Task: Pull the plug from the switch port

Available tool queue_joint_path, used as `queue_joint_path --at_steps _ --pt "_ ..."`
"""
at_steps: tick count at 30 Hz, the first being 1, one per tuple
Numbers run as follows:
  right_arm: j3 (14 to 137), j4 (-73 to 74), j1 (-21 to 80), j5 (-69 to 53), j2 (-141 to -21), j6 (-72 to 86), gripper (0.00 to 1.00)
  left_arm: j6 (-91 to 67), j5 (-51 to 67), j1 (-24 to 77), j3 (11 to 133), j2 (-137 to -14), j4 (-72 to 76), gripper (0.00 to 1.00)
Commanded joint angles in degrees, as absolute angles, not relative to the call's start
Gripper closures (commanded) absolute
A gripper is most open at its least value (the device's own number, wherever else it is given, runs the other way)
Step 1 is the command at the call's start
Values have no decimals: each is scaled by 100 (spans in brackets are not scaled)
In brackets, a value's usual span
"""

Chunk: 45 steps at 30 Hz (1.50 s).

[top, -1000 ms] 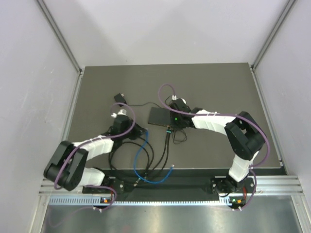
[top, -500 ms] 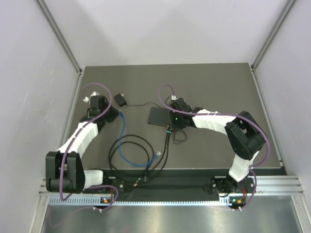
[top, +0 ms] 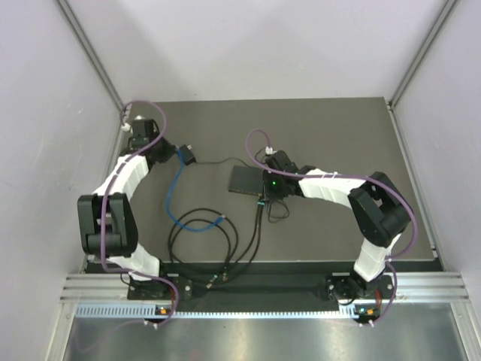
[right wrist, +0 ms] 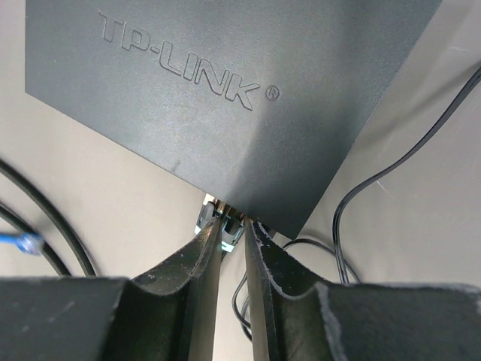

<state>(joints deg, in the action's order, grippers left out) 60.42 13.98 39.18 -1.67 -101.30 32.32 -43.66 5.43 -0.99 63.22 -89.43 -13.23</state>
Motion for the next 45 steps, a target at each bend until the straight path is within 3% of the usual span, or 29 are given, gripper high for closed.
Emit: queue_joint_path --at_steps 1,13,19,20,21,24,28,34,40,41,45 --pt "5880 1362 3771 62 -10292 3076 80 -4184 70 -500 6899 -9481 -1196 100" --pt "5889 1371 3665 123 -10283 2786 78 -3833 -474 -1037 8041 -11169 -1186 100" --pt "5941 1310 3577 -219 -10336 2514 75 -3762 -35 -1397 8604 -11855 -1643 99" --pt "5933 1275 3577 -246 -10327 2488 75 -3753 -26 -1406 8622 -11891 -1670 92" --pt "5924 1266 3577 -263 -10310 2487 75 -3762 130 -1424 8639 -11909 -1731 74" --pt "5889 1248 3577 -308 -10222 2452 73 -3805 210 -1433 8613 -11874 -1758 51" --pt "5871 1309 3577 -378 -10064 2461 72 -3885 421 -1433 8622 -11760 -1766 38" --pt "5862 1581 3577 -422 -9546 2470 63 -3999 562 -1406 8464 -11172 -1934 27" --pt "6134 2038 3577 -282 -9194 2260 56 -3868 54 -1152 7902 -10144 -1969 24" --pt "6170 2074 3577 -238 -9132 2224 50 -3824 -165 -977 7762 -10012 -1977 25" --pt "6310 2180 3533 -114 -9070 2031 49 -3674 -369 -292 7384 -9284 -2039 25"
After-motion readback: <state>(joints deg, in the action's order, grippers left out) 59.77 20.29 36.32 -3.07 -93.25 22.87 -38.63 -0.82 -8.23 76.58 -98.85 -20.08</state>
